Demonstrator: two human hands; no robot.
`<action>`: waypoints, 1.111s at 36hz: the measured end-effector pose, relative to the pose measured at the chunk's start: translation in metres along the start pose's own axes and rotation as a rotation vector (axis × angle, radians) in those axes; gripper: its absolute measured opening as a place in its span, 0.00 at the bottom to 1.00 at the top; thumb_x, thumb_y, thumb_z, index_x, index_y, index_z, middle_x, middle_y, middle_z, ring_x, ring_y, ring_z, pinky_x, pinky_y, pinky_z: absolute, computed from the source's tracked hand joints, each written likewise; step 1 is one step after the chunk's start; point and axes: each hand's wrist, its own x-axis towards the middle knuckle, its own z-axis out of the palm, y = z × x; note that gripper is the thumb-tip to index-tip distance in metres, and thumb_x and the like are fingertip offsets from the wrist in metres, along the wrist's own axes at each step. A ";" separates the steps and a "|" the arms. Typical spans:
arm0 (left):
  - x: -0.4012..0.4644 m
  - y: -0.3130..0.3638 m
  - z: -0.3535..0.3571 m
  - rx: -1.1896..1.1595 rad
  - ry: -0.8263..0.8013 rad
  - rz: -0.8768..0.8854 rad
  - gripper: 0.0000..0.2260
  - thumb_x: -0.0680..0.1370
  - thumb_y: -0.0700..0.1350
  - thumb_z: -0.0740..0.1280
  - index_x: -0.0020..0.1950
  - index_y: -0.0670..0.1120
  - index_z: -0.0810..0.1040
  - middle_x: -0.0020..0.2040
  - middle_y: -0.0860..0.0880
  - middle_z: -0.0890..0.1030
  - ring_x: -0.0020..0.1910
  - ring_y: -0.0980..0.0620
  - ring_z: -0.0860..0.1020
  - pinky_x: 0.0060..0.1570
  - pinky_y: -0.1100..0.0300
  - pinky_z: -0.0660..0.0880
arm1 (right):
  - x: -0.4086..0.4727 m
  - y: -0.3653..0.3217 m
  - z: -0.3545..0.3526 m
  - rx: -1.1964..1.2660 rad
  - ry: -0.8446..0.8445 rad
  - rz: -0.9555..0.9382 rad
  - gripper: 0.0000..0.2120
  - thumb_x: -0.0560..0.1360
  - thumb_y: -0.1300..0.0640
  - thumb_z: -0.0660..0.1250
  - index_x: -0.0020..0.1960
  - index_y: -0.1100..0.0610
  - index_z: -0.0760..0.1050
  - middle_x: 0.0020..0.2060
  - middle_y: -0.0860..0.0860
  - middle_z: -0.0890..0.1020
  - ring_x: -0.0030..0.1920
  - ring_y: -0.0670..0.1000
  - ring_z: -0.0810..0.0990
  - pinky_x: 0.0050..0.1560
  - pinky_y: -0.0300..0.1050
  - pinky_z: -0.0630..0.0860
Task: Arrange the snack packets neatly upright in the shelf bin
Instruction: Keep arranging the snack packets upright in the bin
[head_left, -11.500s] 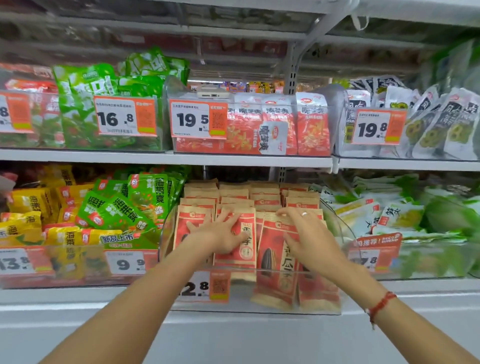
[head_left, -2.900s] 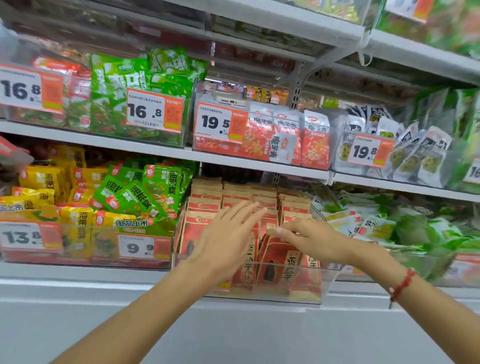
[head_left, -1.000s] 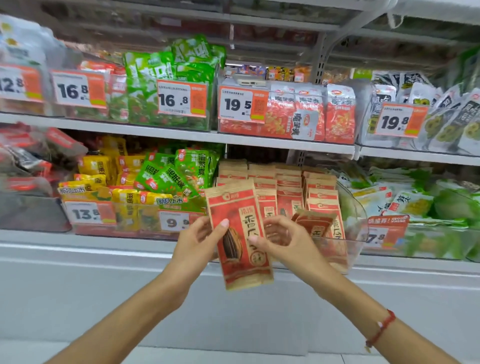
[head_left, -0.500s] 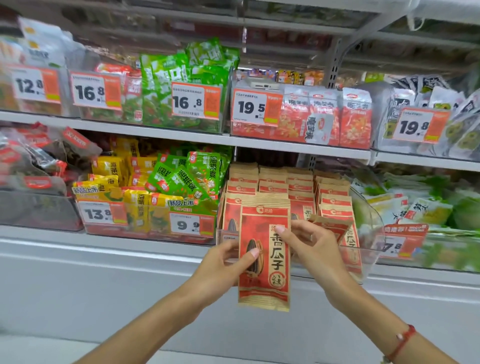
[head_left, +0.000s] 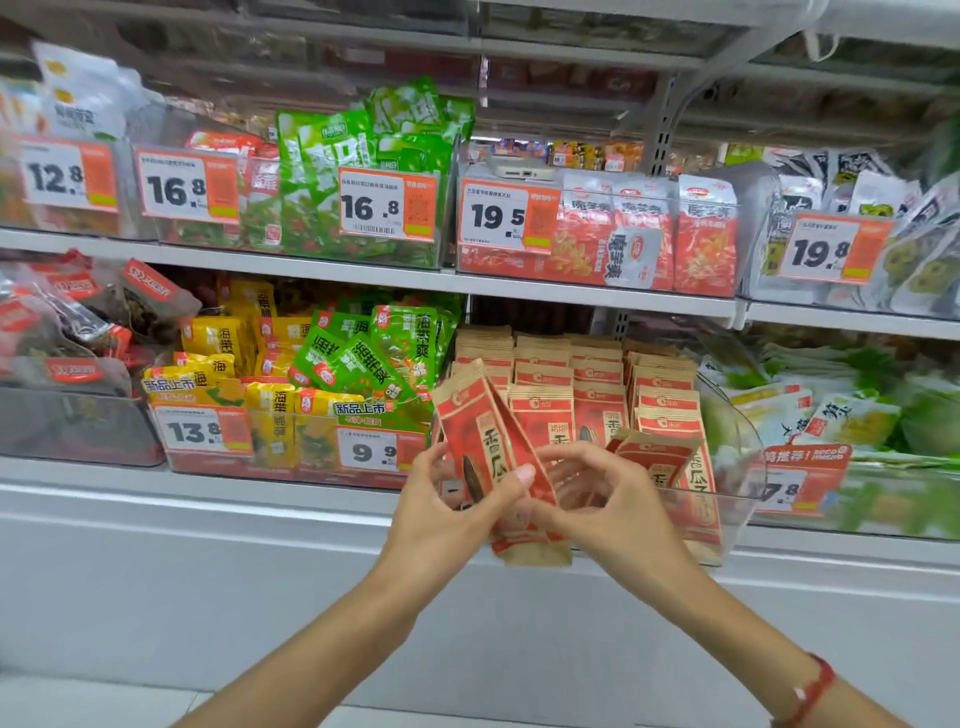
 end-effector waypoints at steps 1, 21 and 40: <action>0.001 0.000 0.000 -0.003 -0.001 -0.013 0.45 0.55 0.64 0.72 0.70 0.53 0.66 0.54 0.60 0.75 0.50 0.65 0.76 0.34 0.74 0.70 | -0.001 0.000 0.001 -0.015 -0.022 -0.006 0.17 0.62 0.55 0.80 0.48 0.44 0.79 0.39 0.40 0.82 0.37 0.41 0.80 0.39 0.36 0.77; 0.007 0.001 -0.030 0.156 -0.441 -0.056 0.36 0.54 0.59 0.79 0.61 0.68 0.75 0.62 0.58 0.78 0.57 0.60 0.79 0.56 0.60 0.75 | -0.007 -0.011 -0.014 0.299 -0.150 0.124 0.20 0.68 0.45 0.68 0.57 0.52 0.80 0.46 0.52 0.86 0.49 0.51 0.85 0.46 0.46 0.82; 0.001 0.014 -0.017 -0.257 0.121 0.010 0.19 0.62 0.55 0.75 0.51 0.55 0.79 0.49 0.53 0.84 0.45 0.59 0.83 0.45 0.63 0.78 | -0.024 -0.013 0.016 -0.275 -0.194 -0.144 0.31 0.70 0.42 0.72 0.69 0.39 0.64 0.58 0.31 0.71 0.60 0.30 0.69 0.56 0.22 0.64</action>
